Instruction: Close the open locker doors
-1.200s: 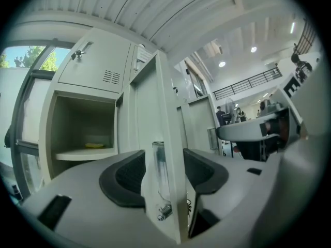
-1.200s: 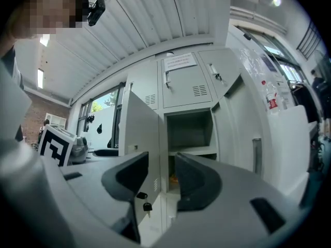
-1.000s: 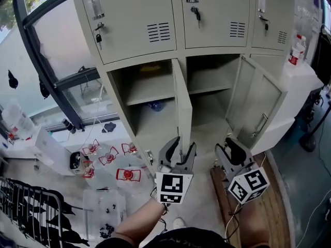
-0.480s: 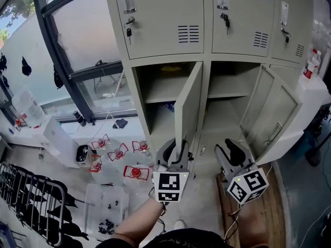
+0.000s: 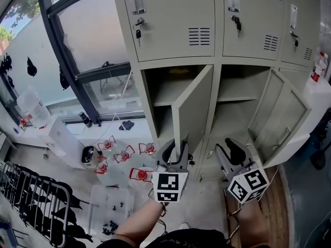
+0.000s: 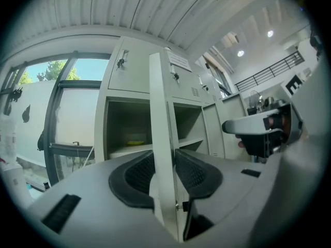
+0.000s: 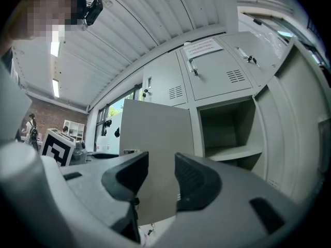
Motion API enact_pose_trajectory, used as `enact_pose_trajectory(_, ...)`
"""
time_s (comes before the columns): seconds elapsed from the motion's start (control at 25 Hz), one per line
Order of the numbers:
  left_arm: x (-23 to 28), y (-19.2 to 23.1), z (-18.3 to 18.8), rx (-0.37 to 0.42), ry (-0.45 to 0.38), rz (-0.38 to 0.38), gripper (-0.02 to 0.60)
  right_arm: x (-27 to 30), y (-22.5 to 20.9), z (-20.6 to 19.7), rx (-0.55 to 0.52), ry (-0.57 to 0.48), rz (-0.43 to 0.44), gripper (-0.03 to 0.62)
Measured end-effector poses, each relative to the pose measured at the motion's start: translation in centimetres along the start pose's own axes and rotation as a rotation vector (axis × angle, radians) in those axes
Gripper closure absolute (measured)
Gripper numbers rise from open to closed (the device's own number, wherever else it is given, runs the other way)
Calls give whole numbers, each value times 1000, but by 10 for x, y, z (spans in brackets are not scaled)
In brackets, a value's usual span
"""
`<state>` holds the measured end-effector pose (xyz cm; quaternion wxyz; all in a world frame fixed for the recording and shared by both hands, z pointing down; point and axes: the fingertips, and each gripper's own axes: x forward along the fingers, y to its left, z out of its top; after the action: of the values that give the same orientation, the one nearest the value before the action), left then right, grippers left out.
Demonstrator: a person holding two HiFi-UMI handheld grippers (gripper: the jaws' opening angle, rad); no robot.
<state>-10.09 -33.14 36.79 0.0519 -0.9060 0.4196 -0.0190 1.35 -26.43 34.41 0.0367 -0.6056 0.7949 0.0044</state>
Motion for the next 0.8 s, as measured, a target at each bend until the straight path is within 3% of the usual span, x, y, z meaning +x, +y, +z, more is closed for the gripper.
enact_pose_trajectory(0.44, 7, 34, -2, -22, -5, 53, 437, 23, 8, -6, 0, 23, 29, 447)
enact_pose_trajectory(0.8, 13, 61, -7, -13, 9, 146, 433, 54, 12, -9, 10, 22, 116, 447)
